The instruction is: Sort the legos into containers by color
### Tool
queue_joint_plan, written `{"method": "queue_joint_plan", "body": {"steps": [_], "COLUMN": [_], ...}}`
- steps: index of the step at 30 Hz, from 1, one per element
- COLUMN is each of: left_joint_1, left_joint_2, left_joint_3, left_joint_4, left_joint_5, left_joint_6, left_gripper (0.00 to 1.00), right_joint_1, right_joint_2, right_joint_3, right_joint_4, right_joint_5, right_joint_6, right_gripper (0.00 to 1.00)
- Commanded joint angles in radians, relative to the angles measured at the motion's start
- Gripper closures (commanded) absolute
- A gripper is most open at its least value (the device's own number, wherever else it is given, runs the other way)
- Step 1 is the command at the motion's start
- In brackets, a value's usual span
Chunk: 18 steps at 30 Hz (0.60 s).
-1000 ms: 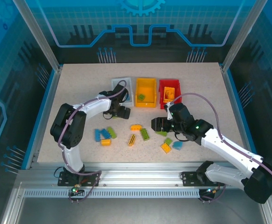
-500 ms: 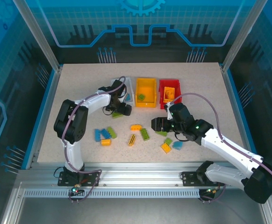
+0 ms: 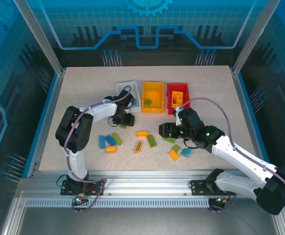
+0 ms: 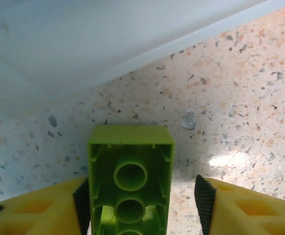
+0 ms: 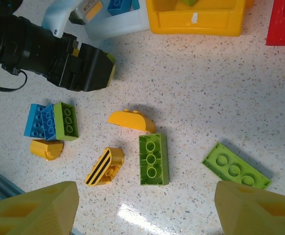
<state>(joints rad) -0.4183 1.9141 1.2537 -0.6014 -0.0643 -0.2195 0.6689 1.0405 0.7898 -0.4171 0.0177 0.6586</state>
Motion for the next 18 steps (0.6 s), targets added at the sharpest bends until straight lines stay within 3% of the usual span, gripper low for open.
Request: {"method": "queue_joint_plan", "body": {"steps": [1, 5, 10, 14, 18], "left_joint_1": [-0.014, -0.036, -0.092, -0.146, -0.175], "left_joint_2": [-0.035, -0.068, -0.176, -0.262, -0.209], "left_joint_3": [-0.011, -0.023, -0.027, 0.037, 0.173], "left_joint_4": [0.008, 0.009, -0.039, -0.085, -0.081], "left_joint_5": [-0.056, -0.118, -0.119, -0.047, 0.014], "left_joint_6": [-0.032, -0.042, -0.076, -0.139, -0.171], "left_gripper": [0.52, 0.67, 0.69, 0.67, 0.67], "right_joint_1": [0.011, 0.012, 0.009, -0.008, -0.046], "right_joint_2": [-0.016, -0.017, -0.034, -0.070, -0.071], "right_joint_3": [-0.007, -0.010, -0.002, 0.009, 0.029], "right_joint_4": [0.011, 0.011, 0.002, 0.015, 0.057], "right_joint_5": [0.003, 0.010, 0.037, 0.070, 0.075], "right_joint_6": [0.006, 0.007, -0.002, -0.011, -0.019], "right_gripper": [0.25, 0.25, 0.26, 0.26, 0.26]}}
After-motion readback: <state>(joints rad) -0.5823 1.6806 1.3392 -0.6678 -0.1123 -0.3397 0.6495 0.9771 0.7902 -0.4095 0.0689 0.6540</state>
